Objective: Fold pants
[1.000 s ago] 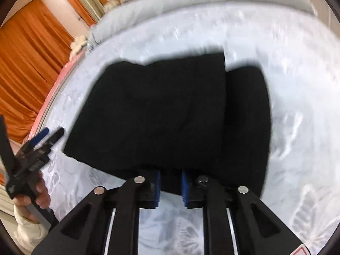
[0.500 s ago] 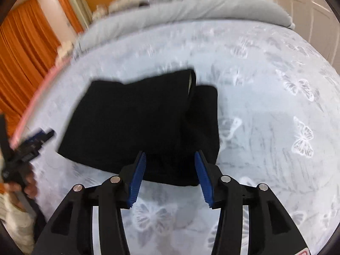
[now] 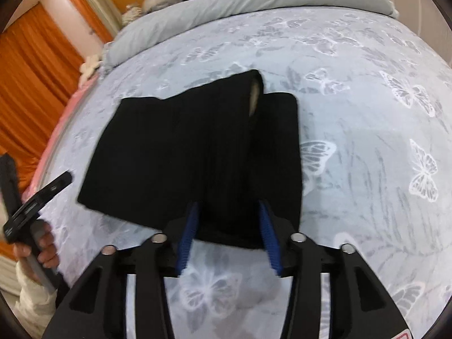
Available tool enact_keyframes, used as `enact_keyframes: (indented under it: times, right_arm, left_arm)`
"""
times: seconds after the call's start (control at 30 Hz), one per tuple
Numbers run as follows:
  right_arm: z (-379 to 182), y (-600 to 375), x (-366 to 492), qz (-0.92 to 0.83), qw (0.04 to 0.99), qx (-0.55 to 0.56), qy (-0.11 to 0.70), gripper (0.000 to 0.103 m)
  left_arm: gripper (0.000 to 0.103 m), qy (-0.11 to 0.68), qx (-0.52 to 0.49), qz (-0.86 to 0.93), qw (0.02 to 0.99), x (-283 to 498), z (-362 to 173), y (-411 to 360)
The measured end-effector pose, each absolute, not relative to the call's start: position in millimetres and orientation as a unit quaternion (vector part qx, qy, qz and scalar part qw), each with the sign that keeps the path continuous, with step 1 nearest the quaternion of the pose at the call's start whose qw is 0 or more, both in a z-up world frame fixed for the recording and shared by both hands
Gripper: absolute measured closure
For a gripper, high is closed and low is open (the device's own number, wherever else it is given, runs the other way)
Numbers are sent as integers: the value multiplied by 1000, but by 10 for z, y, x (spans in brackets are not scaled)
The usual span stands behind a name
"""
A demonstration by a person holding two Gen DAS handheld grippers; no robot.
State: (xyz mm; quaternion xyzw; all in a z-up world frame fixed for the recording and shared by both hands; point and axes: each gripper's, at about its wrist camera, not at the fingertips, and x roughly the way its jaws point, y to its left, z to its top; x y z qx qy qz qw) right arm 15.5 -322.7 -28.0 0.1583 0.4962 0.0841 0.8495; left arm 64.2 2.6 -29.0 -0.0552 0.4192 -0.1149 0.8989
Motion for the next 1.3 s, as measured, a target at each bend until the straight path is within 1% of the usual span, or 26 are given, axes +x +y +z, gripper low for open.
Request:
enact_keyframes:
  times: [0.07,0.1,0.13,0.2,0.27,0.3,0.33,0.37,0.4,0.53,0.6,0.63,0.67,0.7,0.73,0.77,0.8,0.83,0.87,0.9,0.93,1.0,1.07,1.13,1.23,1.3]
  right_arm:
    - [-244,-3163,123,91,853,127,498,54]
    - [-270,-3093,122,99,853,95,503,50]
    - [-270,-3093,122,99,853,95,503,46]
    - [-312,-3011,138,104,855,65,503,45]
    - [-374,-2866,185,108,854,11,508,39]
    - [-374,-2866,185,108,854,11,508,36]
    - [-392,-2852,199,108,854,6,510,40]
    - [-429,-2864,253,100,853,13,512,47]
    - [-399,-2891,273,94,854,18,512,85]
    - [74,-3064,117,95,888,62,445,89]
    - [60,-3168,92,87,887,63,449,89]
    - [-103,-3238,131,76,874,60,477,88]
    - [-330,-3287,188,70,852,63,515,86]
    - [-470,-3306,219,61,841,64,534,80]
    - [-547,-3295,223,58,835,65,543,67]
    - [-496,-3268,201,57,840,59,536,67]
    - [-380,-3238,162,57,850,50,521,64]
    - [-211,-3231,94,60,865,51,495,51]
    - [-76,-3254,36,63,876,61,473,45]
    - [9,-3286,3,66,883,72,459,32]
    - [115,-3338,-23,68,890,92,441,28]
    - [211,-3488,15,77,896,149,412,24]
    - [130,-3606,187,76,886,202,410,23]
    - [-75,-3634,430,73,865,232,439,23]
    - [-561,-3552,740,37,819,236,522,22]
    - [-722,-3509,774,40,813,242,528,20]
  left_arm:
    - [5,418,-55,-116,899,638,-287,37]
    - [5,418,-55,-115,900,636,-288,34]
    - [5,418,-55,-116,899,637,-285,30]
    - [5,416,-52,-118,900,624,-275,25]
    - [5,413,-45,-118,902,611,-267,-3]
    - [5,412,-41,-119,902,608,-265,-15]
    - [5,411,-35,-119,903,600,-266,-34]
    - [5,410,-30,-120,903,593,-269,-53]
    - [5,410,-27,-120,904,586,-273,-65]
    - [5,410,-24,-126,903,572,-283,-96]
    - [5,408,-21,-129,904,567,-280,-111]
    - [5,408,-19,-128,904,569,-290,-119]
    - [5,409,-16,-126,903,570,-308,-132]
    - [5,415,-10,-124,901,585,-349,-154]
    - [5,420,-6,-121,899,602,-390,-170]
    - [5,425,-4,-118,897,617,-424,-180]
    - [5,430,-5,-117,895,637,-446,-185]
    - [5,430,-9,-117,895,636,-442,-178]
    - [5,429,-17,-122,895,639,-421,-166]
    - [5,427,-24,-125,895,635,-399,-157]
    - [5,425,-28,-127,896,629,-386,-150]
    - [5,421,-34,-131,897,638,-354,-138]
    - [5,421,-40,-134,896,676,-350,-141]
    - [5,426,-60,-145,891,751,-362,-158]
    - [5,454,-102,-185,866,928,-514,-222]
    - [5,481,-123,-195,846,1019,-697,-257]
